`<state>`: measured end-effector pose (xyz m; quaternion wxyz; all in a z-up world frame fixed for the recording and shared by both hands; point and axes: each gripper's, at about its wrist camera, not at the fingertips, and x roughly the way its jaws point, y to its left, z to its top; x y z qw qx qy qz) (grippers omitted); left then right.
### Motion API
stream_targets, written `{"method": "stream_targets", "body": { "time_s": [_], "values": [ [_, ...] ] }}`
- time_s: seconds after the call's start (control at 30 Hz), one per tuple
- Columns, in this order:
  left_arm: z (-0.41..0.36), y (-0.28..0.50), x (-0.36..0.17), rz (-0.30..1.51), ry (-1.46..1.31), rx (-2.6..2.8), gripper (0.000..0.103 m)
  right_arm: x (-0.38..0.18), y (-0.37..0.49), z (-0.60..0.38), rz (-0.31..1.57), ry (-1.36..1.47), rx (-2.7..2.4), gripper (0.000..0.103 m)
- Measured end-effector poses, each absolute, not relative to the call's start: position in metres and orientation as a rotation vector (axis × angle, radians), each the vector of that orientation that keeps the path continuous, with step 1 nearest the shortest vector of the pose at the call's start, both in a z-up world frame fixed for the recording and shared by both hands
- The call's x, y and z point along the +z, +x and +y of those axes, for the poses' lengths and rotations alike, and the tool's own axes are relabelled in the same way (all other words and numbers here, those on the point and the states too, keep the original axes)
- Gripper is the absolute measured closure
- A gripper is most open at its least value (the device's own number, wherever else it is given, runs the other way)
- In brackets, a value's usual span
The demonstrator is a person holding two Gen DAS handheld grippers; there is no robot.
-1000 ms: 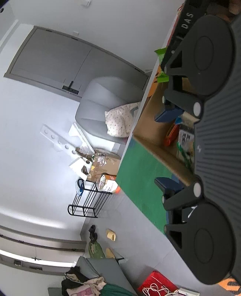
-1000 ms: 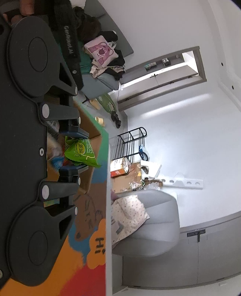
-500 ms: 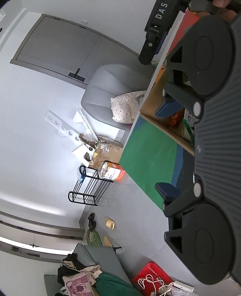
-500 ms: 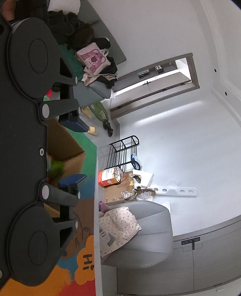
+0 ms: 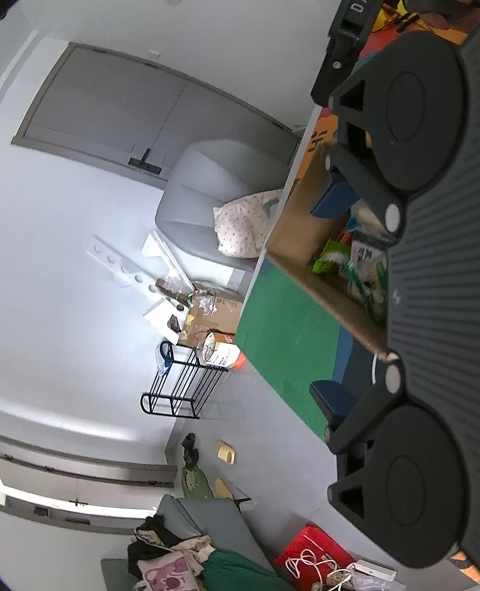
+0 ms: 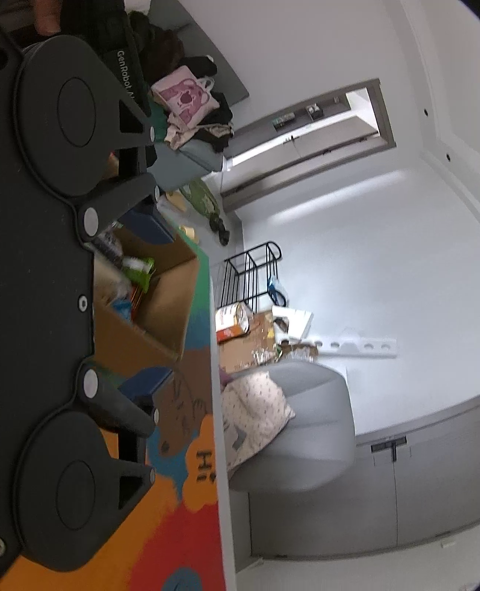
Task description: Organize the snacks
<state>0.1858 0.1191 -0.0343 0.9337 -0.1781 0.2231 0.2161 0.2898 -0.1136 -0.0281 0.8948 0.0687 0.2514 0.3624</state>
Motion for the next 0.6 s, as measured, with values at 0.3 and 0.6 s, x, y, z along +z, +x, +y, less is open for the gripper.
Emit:
{"method": "stream_targets", "body": {
  "time_s": [0.3,0.6],
  "values": [
    [0.076,0.188,-0.033,0.49,-0.294,0.364,0.002,-0.028,0.273,-0.156,0.51,0.128,0.652,0.001],
    [0.031,0.183,-0.028,0.548,-0.213,0.265,0.0,-0.022,0.253,-0.197,0.494,0.157,0.558,0.0]
  ]
}}
